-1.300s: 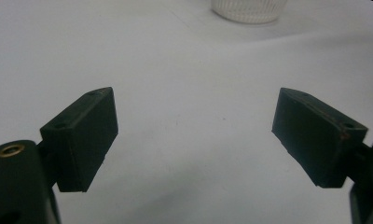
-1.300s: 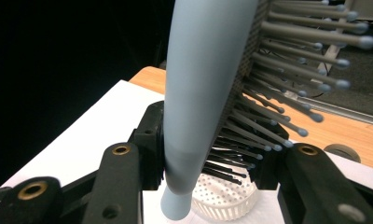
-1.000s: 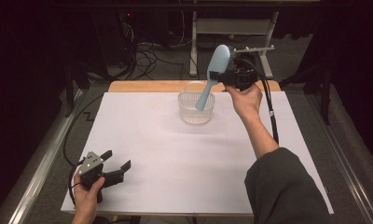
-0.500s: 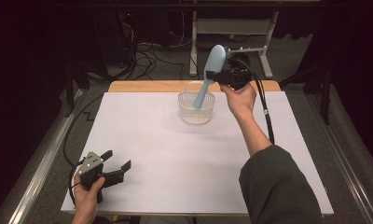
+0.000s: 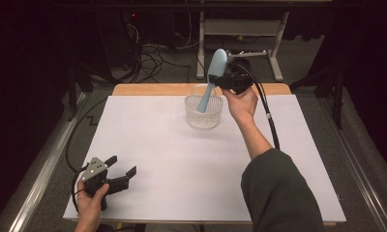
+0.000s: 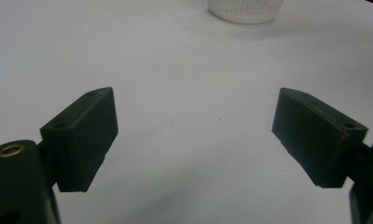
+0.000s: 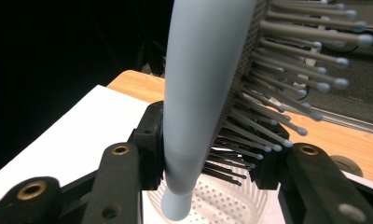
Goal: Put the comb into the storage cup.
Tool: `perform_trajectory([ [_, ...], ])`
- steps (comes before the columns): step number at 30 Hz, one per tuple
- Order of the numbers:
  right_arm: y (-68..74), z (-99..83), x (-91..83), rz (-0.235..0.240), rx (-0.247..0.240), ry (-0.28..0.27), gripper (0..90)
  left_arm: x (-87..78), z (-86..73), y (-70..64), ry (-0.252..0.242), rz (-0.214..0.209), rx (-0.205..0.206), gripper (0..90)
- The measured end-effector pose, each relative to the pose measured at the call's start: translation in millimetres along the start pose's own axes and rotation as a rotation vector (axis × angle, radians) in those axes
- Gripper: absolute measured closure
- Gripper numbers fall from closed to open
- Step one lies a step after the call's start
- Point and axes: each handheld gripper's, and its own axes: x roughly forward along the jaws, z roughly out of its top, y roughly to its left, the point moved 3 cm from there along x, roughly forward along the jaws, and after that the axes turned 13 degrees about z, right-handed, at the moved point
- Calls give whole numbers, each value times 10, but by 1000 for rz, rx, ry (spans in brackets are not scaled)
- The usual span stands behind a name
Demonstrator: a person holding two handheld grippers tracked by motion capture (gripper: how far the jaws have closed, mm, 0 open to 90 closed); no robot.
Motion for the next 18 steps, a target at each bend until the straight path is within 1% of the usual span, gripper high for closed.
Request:
perform_trajectory([
  [18,-32,-110,275,-14,10,18,562,-3,-2,4,0,-6,-9,152],
])
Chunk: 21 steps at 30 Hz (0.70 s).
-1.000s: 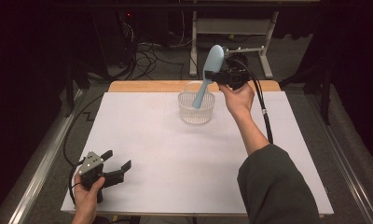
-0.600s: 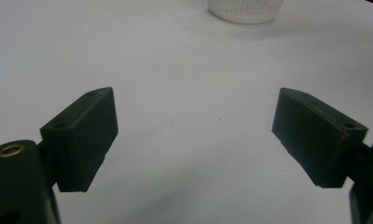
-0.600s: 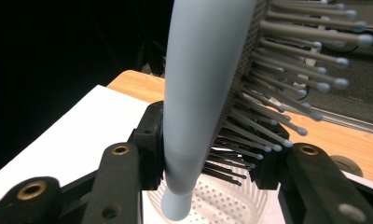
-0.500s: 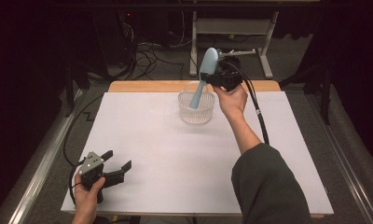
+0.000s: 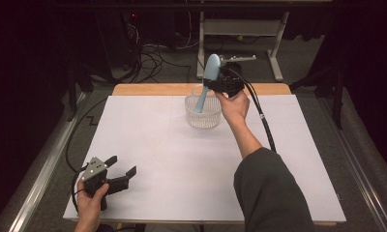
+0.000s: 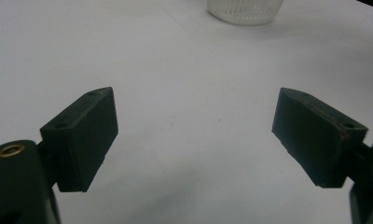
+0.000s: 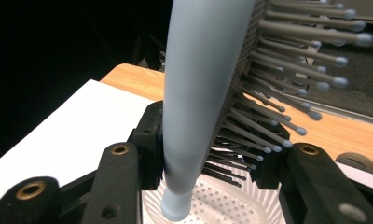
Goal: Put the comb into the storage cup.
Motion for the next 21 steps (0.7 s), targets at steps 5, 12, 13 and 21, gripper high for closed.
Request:
perform_trajectory([
  [5,-13,-38,79,-1,8,4,561,-4,2,5,-3,0,1,152],
  [12,-62,-115,121,-23,17,14,559,-23,17,-6,-14,-6,4,152],
  [13,-62,-115,121,-23,17,14,559,-23,17,-6,-14,-6,4,152],
  [21,-146,-255,218,-35,59,18,558,-15,9,7,-12,-8,-7,152],
])
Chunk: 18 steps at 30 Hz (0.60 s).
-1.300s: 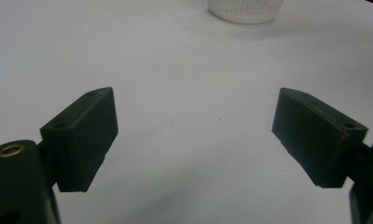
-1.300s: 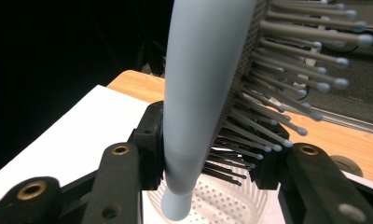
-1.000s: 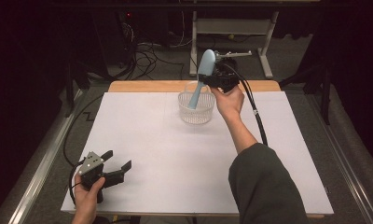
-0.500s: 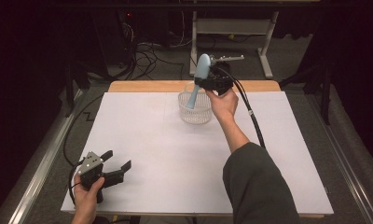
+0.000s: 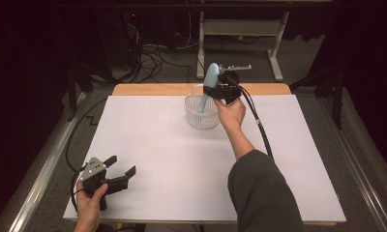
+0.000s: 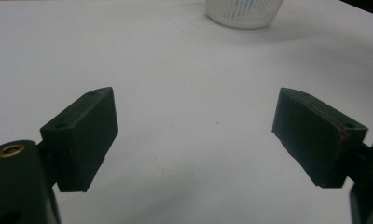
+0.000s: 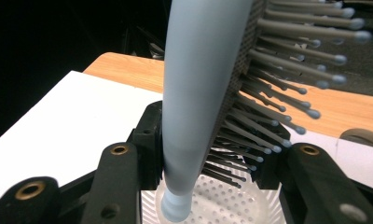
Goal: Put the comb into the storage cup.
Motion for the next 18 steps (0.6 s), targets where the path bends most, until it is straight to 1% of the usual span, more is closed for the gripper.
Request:
perform_trajectory([
  [6,-9,-31,18,5,7,-6,557,9,-1,-11,5,-1,7,152],
  [9,-19,-44,17,1,8,-8,556,7,-1,-8,5,1,3,152],
  [18,13,-73,73,3,3,-6,552,11,-2,-4,6,1,5,152],
])
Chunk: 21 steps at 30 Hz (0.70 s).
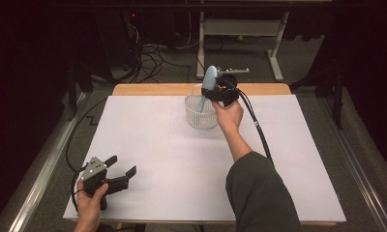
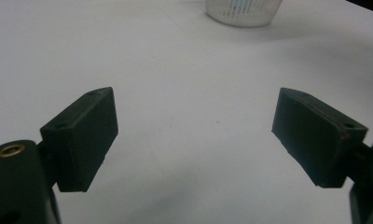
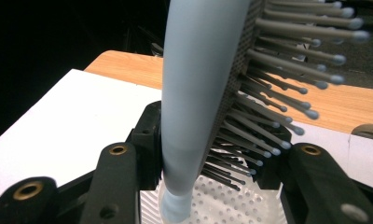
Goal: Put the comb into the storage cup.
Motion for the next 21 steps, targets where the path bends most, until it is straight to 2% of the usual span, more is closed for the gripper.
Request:
perform_trajectory([
  [8,13,-13,4,-2,-1,0,548,3,5,-11,-2,-4,2,153],
  [15,12,-89,38,-8,-17,41,535,5,6,-8,-2,-5,1,153],
  [17,-6,-116,27,0,-12,21,533,6,6,-9,-2,-5,3,153],
  [21,-41,-129,-16,2,-6,37,520,8,6,-9,0,-3,3,152],
])
